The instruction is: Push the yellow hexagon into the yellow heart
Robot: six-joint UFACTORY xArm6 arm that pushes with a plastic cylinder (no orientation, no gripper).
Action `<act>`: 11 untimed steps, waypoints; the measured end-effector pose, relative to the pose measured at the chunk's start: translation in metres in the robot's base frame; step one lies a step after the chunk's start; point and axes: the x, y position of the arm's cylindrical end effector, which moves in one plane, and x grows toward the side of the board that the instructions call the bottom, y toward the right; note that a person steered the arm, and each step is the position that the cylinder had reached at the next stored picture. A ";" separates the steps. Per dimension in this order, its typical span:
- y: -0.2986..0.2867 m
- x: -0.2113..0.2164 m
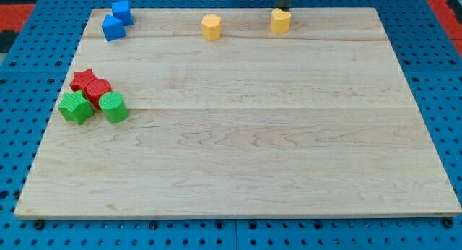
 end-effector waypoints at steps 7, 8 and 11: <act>-0.113 0.045; -0.065 0.048; -0.042 0.093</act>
